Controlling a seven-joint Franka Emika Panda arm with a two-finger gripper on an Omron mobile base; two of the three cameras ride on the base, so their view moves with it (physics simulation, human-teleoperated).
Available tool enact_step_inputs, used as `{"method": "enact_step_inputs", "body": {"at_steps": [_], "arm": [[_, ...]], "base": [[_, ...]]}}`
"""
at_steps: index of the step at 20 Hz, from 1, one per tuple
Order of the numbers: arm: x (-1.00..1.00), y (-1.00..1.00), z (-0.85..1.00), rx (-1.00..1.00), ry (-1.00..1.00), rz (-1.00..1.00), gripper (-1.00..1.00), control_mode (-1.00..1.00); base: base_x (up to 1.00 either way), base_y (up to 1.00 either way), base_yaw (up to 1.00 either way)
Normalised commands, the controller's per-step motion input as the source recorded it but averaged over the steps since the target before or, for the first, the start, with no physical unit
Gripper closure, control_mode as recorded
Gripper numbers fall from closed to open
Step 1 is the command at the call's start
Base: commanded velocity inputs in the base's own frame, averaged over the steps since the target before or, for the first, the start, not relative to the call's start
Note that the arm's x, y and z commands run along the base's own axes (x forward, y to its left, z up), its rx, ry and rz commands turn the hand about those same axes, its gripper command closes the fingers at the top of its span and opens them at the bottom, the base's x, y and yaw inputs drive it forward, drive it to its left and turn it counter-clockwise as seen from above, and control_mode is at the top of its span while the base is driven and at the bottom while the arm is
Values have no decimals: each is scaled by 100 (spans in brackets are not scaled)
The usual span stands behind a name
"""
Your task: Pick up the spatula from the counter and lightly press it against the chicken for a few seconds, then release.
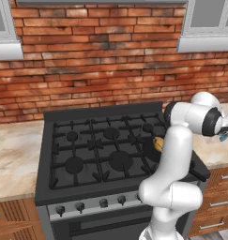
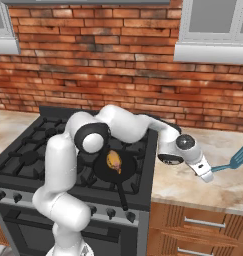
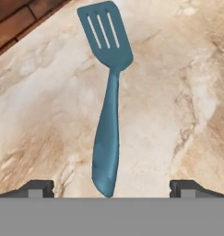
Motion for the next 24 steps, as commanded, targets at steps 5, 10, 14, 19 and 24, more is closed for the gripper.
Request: {"method": "enact_step_inputs", "body": {"at_steps": [5,10,14,19,24], "arm": [[36,-16,0,3,7,0,-100,-100],[37,-19,-4,4,8,0,-100,-100],[25,-28,-11,4,7,0,-100,-100],[17,-37,-12,4,5,0,-100,-100],[8,-40,-14,5,3,0,-100,-100]], "base": [[0,0,0],[0,0,0],[0,0,0],[0,0,0],[0,0,0]]}}
